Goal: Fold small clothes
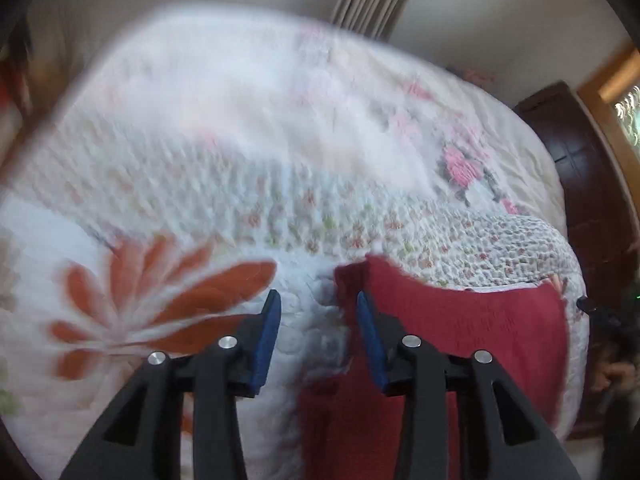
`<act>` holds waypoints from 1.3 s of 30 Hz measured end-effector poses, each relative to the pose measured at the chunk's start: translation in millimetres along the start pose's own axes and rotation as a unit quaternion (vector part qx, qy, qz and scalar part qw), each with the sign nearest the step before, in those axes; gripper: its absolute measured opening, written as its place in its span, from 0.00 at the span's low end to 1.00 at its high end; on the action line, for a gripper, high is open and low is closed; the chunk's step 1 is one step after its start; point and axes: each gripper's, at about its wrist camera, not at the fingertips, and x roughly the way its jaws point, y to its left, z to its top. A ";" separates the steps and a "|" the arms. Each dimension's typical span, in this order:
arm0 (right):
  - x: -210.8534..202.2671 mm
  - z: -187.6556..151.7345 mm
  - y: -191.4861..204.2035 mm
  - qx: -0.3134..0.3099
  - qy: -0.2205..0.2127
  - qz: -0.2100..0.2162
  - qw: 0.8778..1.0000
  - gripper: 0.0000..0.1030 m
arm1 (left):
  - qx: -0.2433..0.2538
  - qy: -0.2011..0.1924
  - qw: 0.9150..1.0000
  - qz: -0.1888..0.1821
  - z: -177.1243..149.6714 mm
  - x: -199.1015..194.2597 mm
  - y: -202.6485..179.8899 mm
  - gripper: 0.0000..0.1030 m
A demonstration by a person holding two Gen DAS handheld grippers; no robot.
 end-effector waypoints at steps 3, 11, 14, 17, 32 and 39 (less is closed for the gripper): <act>7.2 -32.3 39.9 -0.054 0.019 0.017 0.998 0.28 | 0.005 -0.007 0.989 -0.145 -21.1 -27.2 -34.2 0.38; 30.0 -59.2 8.3 -0.015 0.043 0.001 0.999 0.01 | 0.121 0.052 0.991 -0.027 -96.4 28.4 -47.6 0.28; -0.3 -71.5 11.2 -0.021 0.026 0.000 0.999 0.21 | 0.137 0.005 0.990 0.021 -99.9 -2.0 -50.2 0.22; -18.4 -95.6 18.7 -0.024 0.021 0.029 0.999 0.27 | 0.147 -0.052 0.988 -0.027 -108.1 -46.6 -66.7 0.32; -54.3 -182.2 3.0 -0.043 0.043 0.024 0.998 0.31 | 0.112 -0.021 0.992 -0.061 -188.7 -50.1 -76.4 0.37; -58.9 -209.0 -5.0 -0.059 0.055 -0.045 0.996 0.24 | 0.020 0.014 0.999 -0.022 -209.5 -27.4 -31.8 0.36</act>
